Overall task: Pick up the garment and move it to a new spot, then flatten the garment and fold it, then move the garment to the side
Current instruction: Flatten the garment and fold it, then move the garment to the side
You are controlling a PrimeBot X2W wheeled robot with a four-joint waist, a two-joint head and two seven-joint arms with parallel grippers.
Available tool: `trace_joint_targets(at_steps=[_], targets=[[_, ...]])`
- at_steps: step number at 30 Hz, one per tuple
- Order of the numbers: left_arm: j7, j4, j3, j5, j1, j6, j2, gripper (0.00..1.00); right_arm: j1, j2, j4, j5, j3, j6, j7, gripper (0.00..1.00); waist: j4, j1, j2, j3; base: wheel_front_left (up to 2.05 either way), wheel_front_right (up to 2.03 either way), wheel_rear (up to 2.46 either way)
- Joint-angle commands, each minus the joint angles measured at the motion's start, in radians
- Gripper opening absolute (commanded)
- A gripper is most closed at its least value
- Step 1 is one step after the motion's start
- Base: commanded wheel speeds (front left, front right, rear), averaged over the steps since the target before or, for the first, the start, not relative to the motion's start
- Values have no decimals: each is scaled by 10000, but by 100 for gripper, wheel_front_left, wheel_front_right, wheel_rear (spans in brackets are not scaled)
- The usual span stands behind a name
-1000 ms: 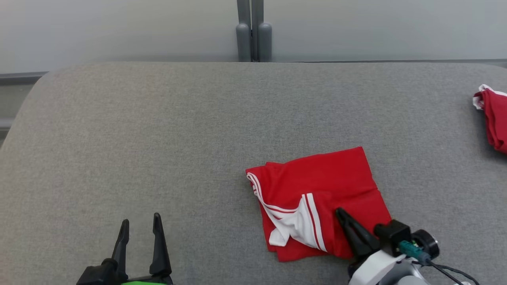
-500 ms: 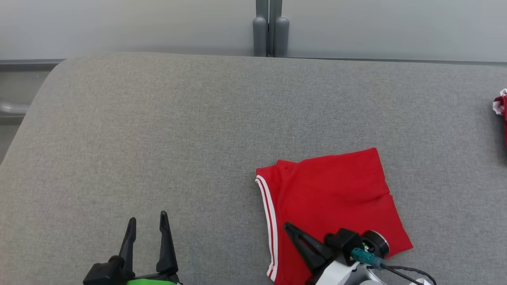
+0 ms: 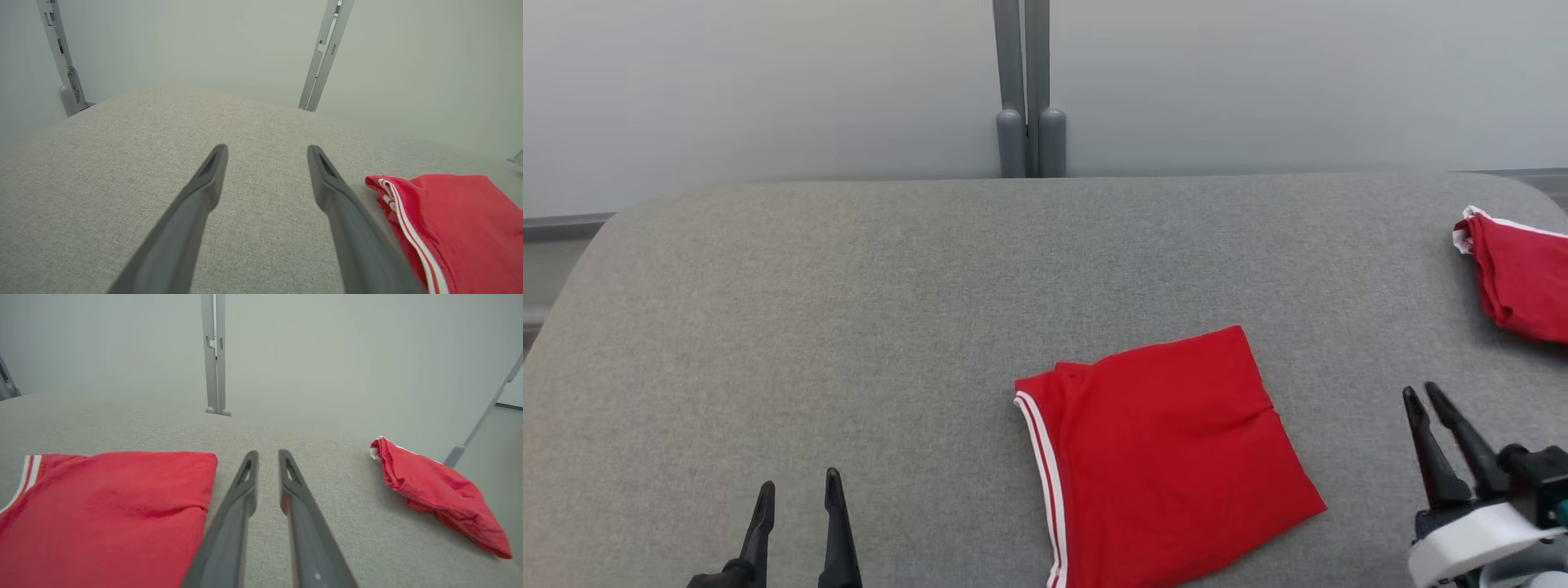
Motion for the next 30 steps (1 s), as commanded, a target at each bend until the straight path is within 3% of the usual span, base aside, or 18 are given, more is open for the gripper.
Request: trace_joint_targets(at_steps=[1,8,18,23,26,30], targets=[[-28,43,49,166,161,-90,29,100,183,-88,-81,-48,-331,-11,-27,100,-315,0,-1,-259,0,0,0],[-30,300,227,514,326,-243,31,100,709,-262,447,174,-1272,-11,-27,100,-523,0,-1,-399,0,0,0],[-30,313,221,435,308,-225,31,100,672,23,503,165,-1373,-11,-27,100,-442,0,-1,-314,0,0,0],[-30,236,130,429,98,-194,31,100,208,190,516,1076,-1043,-9,-20,100,-245,0,-1,-86,0,0,0],[-28,225,-12,420,-31,-183,31,100,-446,-187,320,2264,195,-6,1131,100,-97,0,-1,266,0,0,0],[-28,151,-322,384,-487,-184,29,100,-1764,-836,460,3583,1594,-6,3629,100,185,0,-1,1090,0,0,0]])
